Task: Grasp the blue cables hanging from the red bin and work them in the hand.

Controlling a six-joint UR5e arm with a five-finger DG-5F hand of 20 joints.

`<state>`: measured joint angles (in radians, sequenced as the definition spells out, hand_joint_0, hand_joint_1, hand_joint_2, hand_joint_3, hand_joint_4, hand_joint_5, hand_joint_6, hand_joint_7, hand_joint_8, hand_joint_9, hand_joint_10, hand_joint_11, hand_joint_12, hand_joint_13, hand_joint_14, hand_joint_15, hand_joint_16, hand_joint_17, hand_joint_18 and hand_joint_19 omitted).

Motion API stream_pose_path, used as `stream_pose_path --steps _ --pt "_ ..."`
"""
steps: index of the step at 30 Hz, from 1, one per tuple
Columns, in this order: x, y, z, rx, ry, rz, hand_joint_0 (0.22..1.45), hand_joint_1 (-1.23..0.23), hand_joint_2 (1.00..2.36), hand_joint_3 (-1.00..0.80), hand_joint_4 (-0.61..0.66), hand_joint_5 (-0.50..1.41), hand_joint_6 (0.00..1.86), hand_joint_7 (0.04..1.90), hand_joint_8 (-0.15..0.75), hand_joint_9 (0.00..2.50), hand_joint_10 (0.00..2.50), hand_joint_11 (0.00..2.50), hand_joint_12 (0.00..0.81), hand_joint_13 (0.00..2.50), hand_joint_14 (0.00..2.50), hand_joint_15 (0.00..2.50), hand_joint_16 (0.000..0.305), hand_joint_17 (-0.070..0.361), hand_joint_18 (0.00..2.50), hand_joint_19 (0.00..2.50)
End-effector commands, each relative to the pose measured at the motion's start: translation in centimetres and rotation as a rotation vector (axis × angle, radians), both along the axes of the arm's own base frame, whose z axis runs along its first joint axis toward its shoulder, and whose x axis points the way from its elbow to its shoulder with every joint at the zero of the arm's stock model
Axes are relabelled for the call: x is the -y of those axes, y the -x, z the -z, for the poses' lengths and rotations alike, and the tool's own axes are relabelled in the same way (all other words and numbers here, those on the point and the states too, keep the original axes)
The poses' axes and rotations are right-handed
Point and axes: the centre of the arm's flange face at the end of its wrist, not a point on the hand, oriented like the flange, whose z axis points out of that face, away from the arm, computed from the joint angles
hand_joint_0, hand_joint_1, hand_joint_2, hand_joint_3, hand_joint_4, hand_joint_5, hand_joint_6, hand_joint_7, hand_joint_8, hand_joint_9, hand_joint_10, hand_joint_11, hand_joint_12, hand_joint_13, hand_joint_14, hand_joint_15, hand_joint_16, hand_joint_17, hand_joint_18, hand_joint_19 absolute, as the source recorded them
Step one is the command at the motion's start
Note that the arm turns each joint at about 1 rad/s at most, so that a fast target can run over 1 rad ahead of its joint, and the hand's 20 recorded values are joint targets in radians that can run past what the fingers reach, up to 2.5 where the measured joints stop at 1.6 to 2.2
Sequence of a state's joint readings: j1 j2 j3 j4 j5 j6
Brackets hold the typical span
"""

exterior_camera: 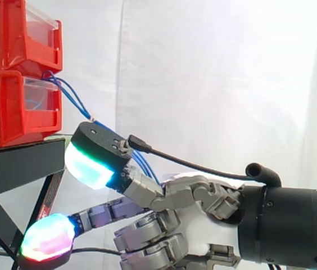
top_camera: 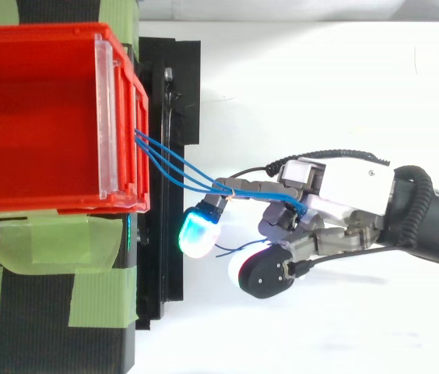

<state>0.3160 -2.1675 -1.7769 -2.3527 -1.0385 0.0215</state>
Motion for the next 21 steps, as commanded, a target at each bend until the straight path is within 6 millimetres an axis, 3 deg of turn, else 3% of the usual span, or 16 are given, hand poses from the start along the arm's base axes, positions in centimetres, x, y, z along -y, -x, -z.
stream_pose_path --steps 1,21 --pt "-0.01 -0.02 -0.02 0.000 0.000 0.000 0.77 -0.55 1.00 -1.00 0.28 0.14 0.00 1.29 0.608 1.56 2.50 2.50 0.677 1.97 2.50 1.87 0.213 0.160 2.35 0.65" --pt "-0.01 -0.03 -0.03 0.002 -0.001 0.000 0.77 -0.55 1.00 -1.00 0.28 0.14 0.00 1.29 0.614 1.56 2.50 2.50 0.678 1.97 2.50 1.87 0.210 0.157 2.35 0.65"
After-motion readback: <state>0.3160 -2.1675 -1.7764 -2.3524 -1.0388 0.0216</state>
